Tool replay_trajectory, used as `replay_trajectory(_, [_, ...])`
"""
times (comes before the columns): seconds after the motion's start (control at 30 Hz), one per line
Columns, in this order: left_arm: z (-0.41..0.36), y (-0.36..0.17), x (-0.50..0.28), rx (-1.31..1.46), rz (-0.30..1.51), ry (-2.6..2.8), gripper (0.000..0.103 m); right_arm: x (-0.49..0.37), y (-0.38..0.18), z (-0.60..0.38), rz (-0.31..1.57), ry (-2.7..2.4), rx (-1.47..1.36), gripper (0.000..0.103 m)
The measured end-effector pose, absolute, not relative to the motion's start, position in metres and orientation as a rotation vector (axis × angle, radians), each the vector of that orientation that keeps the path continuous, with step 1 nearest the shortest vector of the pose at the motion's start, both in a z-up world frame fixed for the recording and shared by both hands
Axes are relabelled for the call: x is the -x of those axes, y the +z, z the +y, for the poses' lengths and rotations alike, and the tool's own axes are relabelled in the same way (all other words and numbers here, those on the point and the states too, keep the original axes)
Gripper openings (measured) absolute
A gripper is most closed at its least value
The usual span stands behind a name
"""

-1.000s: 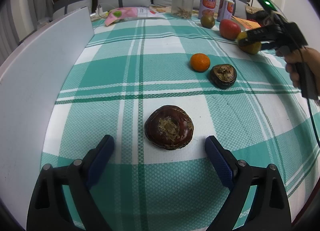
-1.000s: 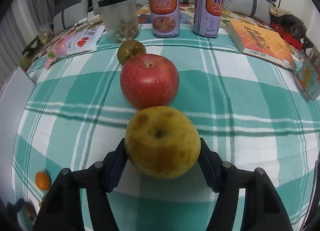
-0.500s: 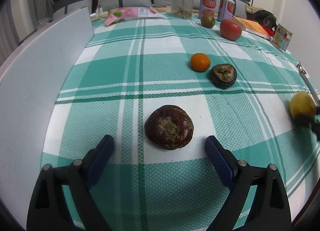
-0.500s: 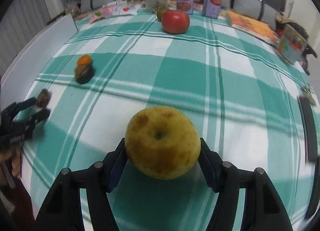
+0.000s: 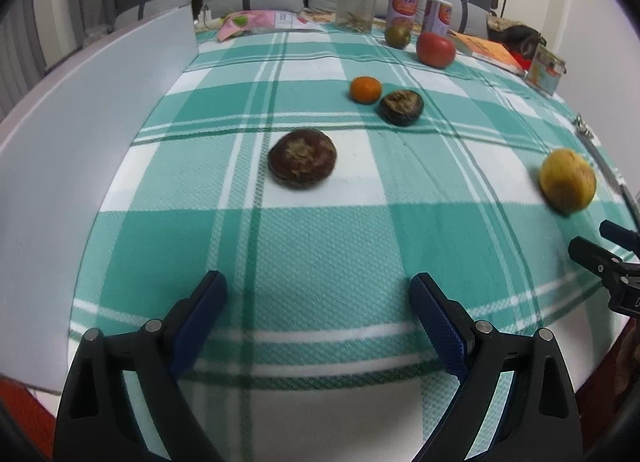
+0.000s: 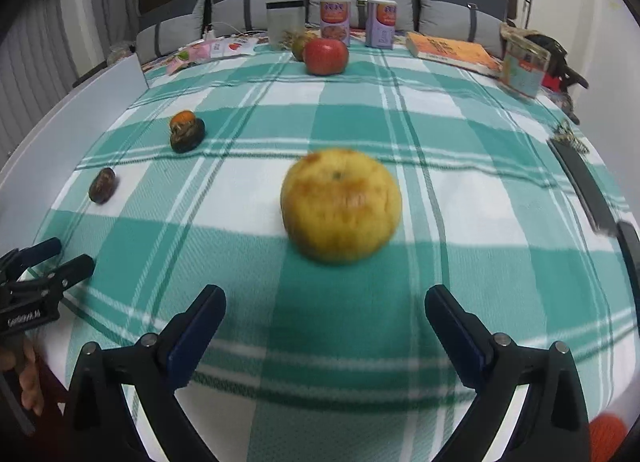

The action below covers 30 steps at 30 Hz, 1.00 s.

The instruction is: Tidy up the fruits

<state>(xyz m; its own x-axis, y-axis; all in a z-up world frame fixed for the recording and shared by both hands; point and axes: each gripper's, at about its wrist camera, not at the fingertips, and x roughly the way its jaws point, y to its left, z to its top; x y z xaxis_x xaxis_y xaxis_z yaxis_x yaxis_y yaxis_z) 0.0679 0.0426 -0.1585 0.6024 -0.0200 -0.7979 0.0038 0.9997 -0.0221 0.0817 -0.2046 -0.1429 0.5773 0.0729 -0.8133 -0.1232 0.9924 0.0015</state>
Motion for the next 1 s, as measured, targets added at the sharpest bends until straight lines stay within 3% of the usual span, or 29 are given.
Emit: replay_trajectory(1.0, [0.039,-0.164,-0.062,-0.023,0.874,-0.005,0.102,-0.066,-0.165,-0.198,0.851,0.091,0.086,0.103])
